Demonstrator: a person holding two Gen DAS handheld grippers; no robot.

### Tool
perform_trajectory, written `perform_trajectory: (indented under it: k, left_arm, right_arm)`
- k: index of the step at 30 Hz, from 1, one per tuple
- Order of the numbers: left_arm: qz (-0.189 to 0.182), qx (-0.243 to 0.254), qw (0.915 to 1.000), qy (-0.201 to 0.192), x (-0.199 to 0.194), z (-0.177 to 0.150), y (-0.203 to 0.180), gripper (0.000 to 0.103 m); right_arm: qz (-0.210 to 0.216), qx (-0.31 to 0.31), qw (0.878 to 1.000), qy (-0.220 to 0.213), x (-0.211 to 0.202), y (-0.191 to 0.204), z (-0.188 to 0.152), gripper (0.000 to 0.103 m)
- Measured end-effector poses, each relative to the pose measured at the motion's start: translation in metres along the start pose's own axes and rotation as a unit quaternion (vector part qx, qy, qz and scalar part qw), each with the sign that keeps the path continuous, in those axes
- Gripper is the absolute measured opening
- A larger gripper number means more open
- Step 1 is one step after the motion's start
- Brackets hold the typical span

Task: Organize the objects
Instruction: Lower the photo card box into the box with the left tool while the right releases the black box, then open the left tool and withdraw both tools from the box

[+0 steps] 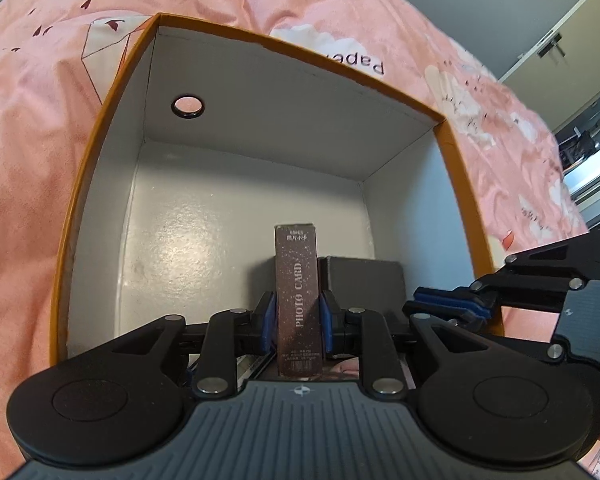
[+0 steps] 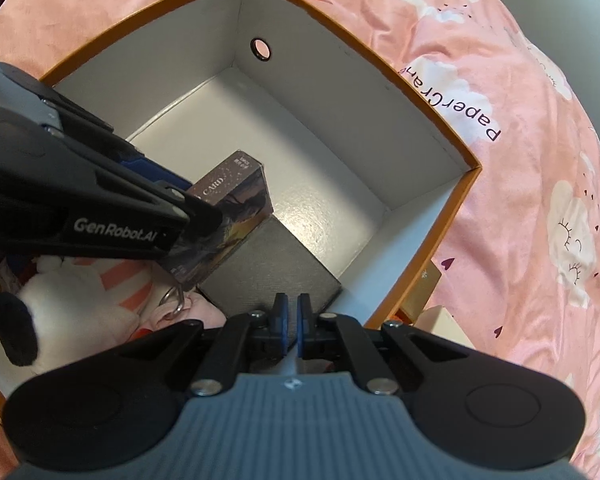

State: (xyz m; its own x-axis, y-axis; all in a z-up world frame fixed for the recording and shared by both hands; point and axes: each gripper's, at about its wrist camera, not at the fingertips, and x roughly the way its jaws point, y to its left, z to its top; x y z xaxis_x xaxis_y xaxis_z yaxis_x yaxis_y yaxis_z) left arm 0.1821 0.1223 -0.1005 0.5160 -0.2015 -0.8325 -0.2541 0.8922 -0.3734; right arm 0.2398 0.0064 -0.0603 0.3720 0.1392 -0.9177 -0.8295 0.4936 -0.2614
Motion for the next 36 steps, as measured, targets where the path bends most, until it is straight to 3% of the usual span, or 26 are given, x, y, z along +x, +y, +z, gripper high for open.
perform_trajectory:
  k: [4, 13, 16, 21, 29, 36]
  left_arm:
    - [0.051, 0.047, 0.9975, -0.014, -0.008, -0.003, -0.01, 0.029]
    - [0.115, 0.112, 0.9864, 0.032, 0.005, -0.004, -0.02, 0.029]
    - [0.127, 0.112, 0.9847, 0.043, 0.014, -0.001, -0.023, 0.035]
    - [0.123, 0.095, 0.9865, 0.053, 0.017, 0.001, -0.02, 0.041]
    - [0.096, 0.065, 0.9922, 0.046, 0.018, 0.002, -0.02, 0.037]
    - [0.093, 0.061, 0.9928, 0.045, 0.014, 0.002, -0.018, 0.037]
  right_arm:
    - [-0.003, 0.013, 1.0, -0.013, -0.004, -0.002, -0.002, 0.002]
    - [0.002, 0.048, 0.998, -0.051, -0.013, -0.015, -0.011, 0.004]
    - [0.003, 0.056, 0.997, -0.06, -0.018, -0.015, -0.029, 0.005]
    - [0.004, 0.068, 0.995, -0.077, -0.027, -0.011, -0.04, 0.007]
    - [0.0, 0.1, 0.989, -0.11, -0.038, -0.013, -0.052, 0.008]
    - [0.032, 0.15, 0.978, -0.139, -0.051, -0.025, -0.07, 0.007]
